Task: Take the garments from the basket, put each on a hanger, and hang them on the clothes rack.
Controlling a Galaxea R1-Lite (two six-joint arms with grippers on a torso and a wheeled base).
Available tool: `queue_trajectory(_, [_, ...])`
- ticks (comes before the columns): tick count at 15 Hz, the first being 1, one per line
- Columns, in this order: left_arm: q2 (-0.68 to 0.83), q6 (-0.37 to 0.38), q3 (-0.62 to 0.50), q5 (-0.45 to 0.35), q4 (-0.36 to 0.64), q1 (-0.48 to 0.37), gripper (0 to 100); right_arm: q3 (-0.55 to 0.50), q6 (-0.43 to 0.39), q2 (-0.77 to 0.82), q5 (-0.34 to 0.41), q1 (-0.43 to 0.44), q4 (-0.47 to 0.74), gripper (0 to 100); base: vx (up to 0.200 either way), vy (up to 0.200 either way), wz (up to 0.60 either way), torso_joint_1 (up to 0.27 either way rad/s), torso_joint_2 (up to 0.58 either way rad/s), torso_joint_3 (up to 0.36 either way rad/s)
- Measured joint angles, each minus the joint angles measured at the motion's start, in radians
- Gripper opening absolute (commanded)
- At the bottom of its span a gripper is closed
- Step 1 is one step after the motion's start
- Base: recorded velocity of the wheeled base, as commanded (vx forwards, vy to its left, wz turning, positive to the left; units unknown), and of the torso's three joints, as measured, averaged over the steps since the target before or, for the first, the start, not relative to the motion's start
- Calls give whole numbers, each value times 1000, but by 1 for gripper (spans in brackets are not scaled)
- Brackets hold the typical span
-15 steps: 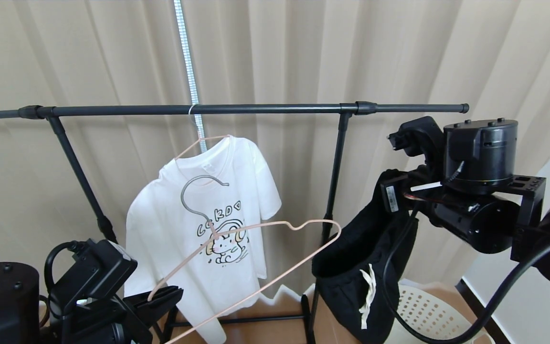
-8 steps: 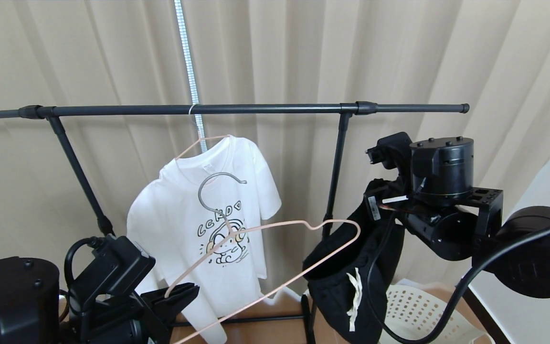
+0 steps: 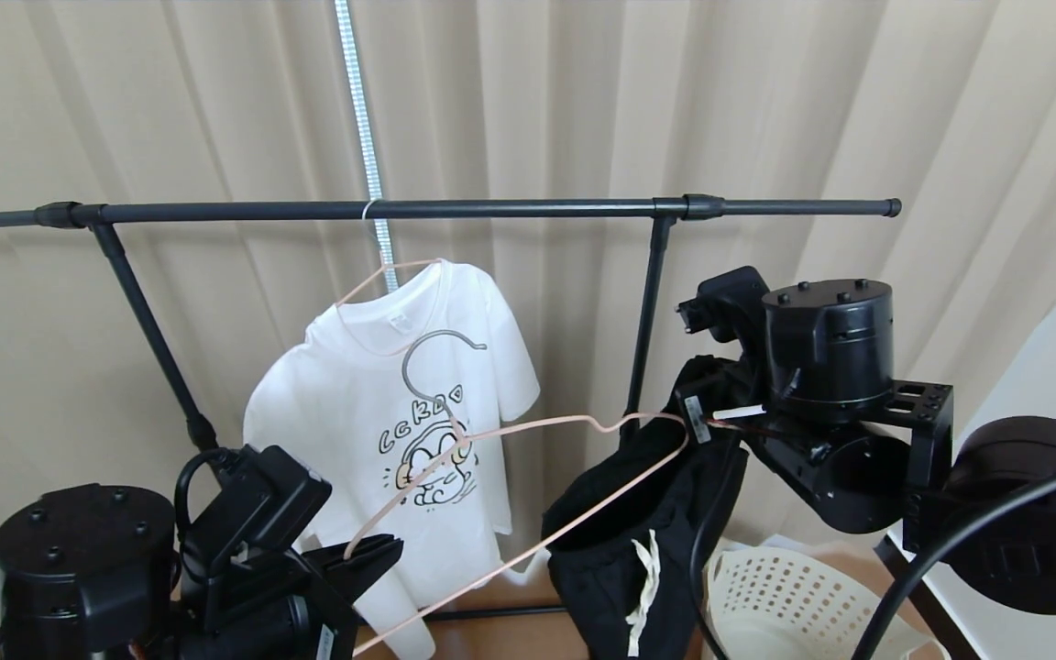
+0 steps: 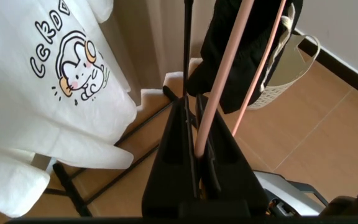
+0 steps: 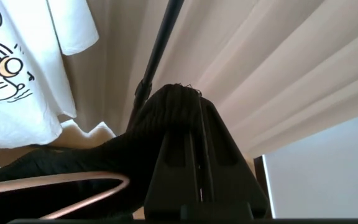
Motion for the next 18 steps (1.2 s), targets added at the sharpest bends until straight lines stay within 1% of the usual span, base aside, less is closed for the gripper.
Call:
queue_trajectory(3, [7,-18,-3,1,-19,3,0,12,-1,-15,-4,37,5,0,0,0,0,0,0,0])
queue_trajectory(6, [19,-19,-2,2,-57,3,0,22,-1,-27,-26,83,8,0,0,0,0,0,0,0])
queue_trajectory(9, [28,-20,0,16,-63,2,0,25,-1,-31,-42,121,10,0,0,0,0,0,0,0])
queue_trajectory(11, [35,-19,4,19,-91,0,0,26,0,-32,-54,154,11,0,0,0,0,0,0,0])
queue_trajectory(14, [45,-19,7,27,-96,0,0,26,7,-31,-56,209,10,0,0,0,0,0,0,0])
queue_trajectory(18, [50,-19,8,28,-96,-1,0,17,39,-29,-56,276,9,0,0,0,0,0,0,0])
